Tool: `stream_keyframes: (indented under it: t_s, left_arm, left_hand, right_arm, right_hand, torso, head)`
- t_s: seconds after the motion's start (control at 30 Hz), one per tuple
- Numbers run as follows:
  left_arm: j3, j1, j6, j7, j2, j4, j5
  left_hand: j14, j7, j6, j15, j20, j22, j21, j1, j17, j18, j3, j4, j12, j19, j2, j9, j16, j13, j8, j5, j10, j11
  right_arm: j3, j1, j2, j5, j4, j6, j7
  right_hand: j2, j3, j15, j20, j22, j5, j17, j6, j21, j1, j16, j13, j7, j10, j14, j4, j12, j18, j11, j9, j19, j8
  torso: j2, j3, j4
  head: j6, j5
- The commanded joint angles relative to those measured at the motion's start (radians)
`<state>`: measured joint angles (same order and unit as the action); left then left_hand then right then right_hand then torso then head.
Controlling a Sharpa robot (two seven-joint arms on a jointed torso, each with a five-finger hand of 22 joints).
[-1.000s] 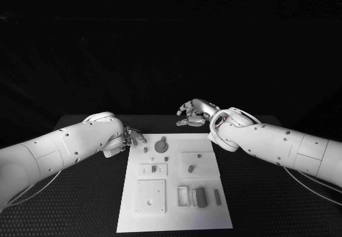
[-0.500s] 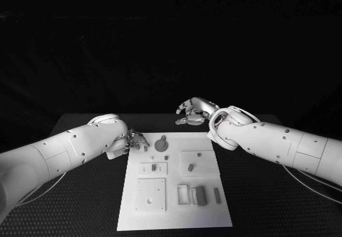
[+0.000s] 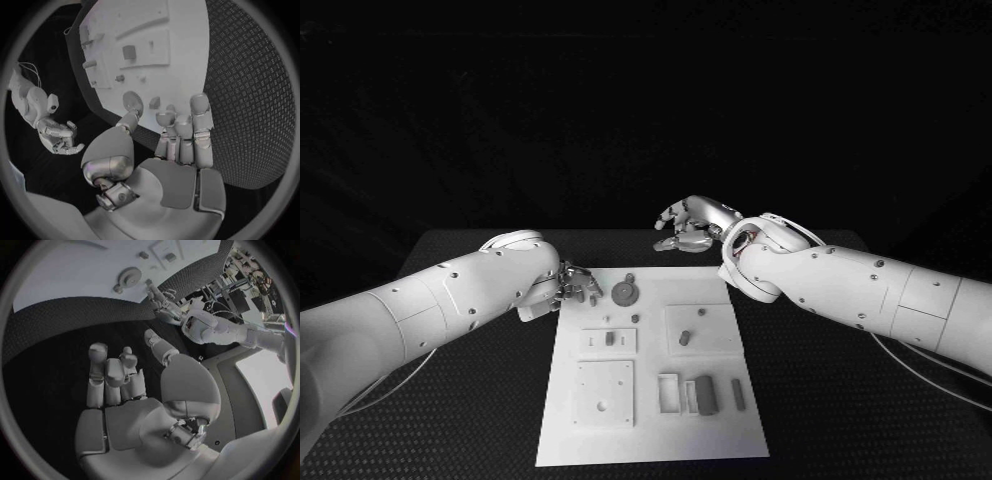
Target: Assemble the parts on the task board
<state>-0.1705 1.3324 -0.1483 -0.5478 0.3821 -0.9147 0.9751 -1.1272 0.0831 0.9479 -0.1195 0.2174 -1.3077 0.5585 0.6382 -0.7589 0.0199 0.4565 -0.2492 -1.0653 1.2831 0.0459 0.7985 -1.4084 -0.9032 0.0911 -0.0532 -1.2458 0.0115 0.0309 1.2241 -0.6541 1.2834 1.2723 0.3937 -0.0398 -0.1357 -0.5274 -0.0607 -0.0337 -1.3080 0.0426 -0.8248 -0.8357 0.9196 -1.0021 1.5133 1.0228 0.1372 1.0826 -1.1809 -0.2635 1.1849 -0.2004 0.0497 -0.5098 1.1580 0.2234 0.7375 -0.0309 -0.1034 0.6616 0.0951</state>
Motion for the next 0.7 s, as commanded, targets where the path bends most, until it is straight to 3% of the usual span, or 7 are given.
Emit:
stream_keyframes:
  t_s: [0.03, 0.7]
  left_arm:
    - [-0.001, -0.007, -0.012, 0.019, -0.011, 0.001, 0.001]
    - [-0.002, -0.017, -0.017, 0.023, -0.020, 0.017, 0.001]
  left_hand:
    - [0.001, 0.015, 0.024, -0.006, -0.004, -0.018, -0.003, 0.003, 0.001, 0.073, 0.002, -0.004, -0.006, 0.001, -0.013, -0.006, -0.007, 0.002, 0.004, 0.003, 0.002, 0.006]
    - [0.002, 0.006, 0.056, -0.013, 0.001, -0.019, -0.001, 0.029, 0.005, 0.066, -0.004, -0.034, -0.008, 0.000, -0.067, -0.030, -0.009, 0.006, 0.021, 0.003, 0.002, 0.014]
  right_arm:
    - [0.001, 0.000, 0.001, 0.003, 0.001, -0.008, 0.005]
    - [0.001, 0.000, 0.002, 0.003, 0.000, -0.011, 0.005]
  right_hand:
    - [0.009, 0.000, 0.001, -0.005, -0.011, 0.007, 0.000, 0.022, -0.006, 0.004, -0.006, -0.001, 0.026, -0.009, 0.003, -0.005, -0.003, -0.061, 0.000, 0.000, 0.004, -0.002]
    - [0.009, 0.001, 0.001, -0.005, -0.011, 0.007, 0.000, 0.022, -0.006, 0.004, -0.006, -0.001, 0.027, -0.009, 0.004, -0.005, -0.003, -0.061, 0.000, 0.000, 0.004, -0.002]
  torso:
    - [0.000, -0.0014, -0.0004]
    - [-0.001, -0.0011, 0.0001]
  head:
    - [0.001, 0.001]
    - [0.005, 0.003]
